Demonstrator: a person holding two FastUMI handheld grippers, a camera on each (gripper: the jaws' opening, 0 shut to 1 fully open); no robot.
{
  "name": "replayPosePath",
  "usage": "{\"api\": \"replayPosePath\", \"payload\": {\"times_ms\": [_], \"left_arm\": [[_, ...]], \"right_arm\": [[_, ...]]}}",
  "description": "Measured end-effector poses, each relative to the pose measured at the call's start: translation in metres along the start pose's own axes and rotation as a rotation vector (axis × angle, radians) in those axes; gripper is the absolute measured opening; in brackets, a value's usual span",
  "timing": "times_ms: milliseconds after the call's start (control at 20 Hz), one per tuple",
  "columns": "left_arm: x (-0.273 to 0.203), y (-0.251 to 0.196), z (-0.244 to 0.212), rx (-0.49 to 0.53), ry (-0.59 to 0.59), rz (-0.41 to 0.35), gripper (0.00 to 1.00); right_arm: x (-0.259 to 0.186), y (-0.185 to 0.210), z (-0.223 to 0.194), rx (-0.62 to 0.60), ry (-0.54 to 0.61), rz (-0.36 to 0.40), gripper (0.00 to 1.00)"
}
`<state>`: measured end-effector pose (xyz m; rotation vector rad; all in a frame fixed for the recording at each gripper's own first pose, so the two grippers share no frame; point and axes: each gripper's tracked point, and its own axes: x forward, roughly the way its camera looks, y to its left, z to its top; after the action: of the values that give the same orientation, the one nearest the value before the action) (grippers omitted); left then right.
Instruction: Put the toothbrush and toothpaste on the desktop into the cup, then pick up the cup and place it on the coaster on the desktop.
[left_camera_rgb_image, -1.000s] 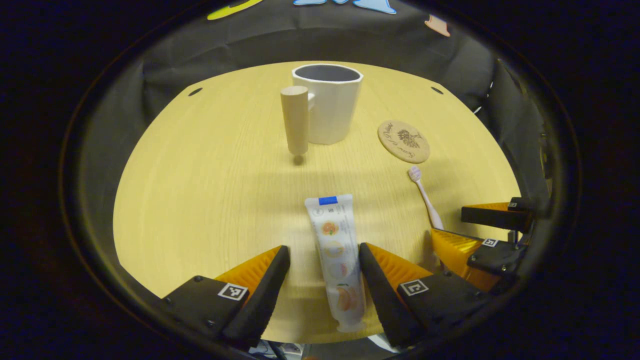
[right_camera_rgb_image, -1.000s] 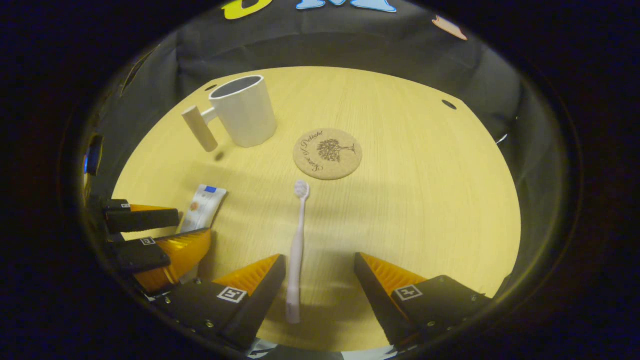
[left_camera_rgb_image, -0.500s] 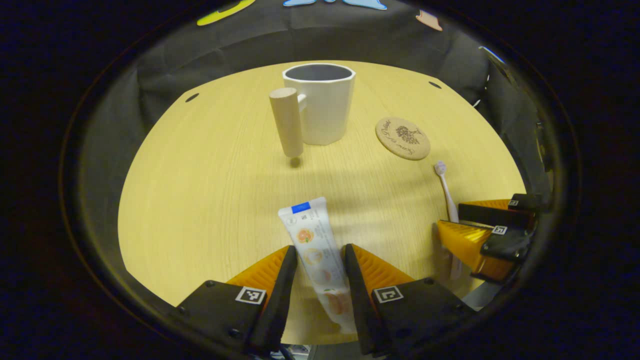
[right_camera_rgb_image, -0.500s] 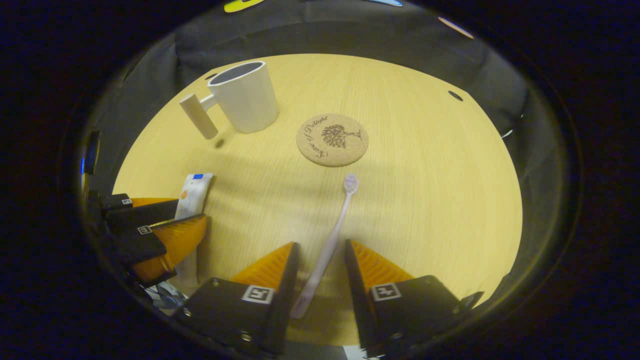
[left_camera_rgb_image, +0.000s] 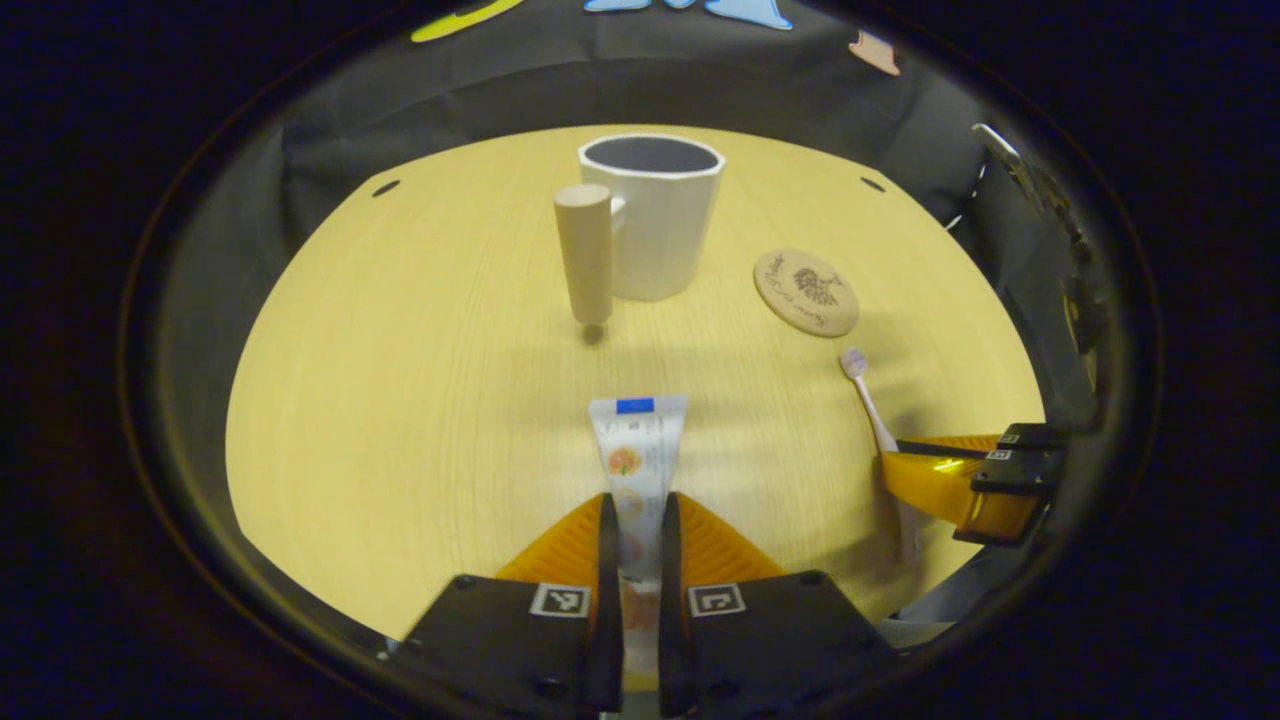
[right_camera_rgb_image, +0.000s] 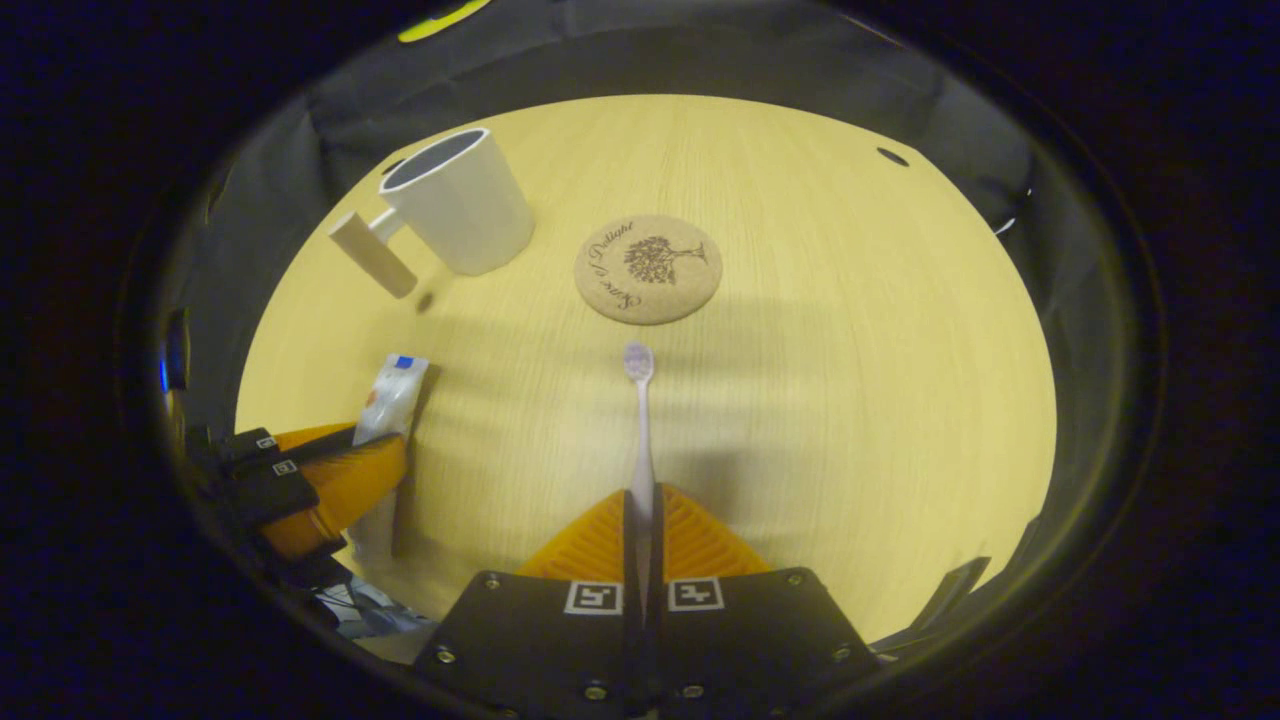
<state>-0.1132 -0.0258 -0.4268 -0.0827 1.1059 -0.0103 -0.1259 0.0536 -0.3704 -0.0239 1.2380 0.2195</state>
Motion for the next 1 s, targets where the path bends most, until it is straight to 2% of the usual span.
{"api": "replayPosePath", "payload": {"times_ms": [50,350,500,1000], "left_arm": [[-0.004,-0.001,-0.001,-0.003,-0.004,-0.001,0.17],[-0.013,-0.010,0.008,-0.056,-0.031,-0.072,0.18],[-0.032,-0.014,0.024,-0.085,-0.079,-0.109,0.18],[-0.085,-0.007,0.079,-0.183,-0.228,-0.155,0.18]], "right_arm": [[-0.001,0.000,0.001,0.006,-0.005,0.003,0.02],[-0.003,0.001,-0.001,0.036,-0.007,0.021,0.02],[-0.006,-0.001,0.003,0.056,-0.017,0.025,0.02],[-0.020,-0.004,0.024,0.142,-0.070,0.059,0.02]]}}
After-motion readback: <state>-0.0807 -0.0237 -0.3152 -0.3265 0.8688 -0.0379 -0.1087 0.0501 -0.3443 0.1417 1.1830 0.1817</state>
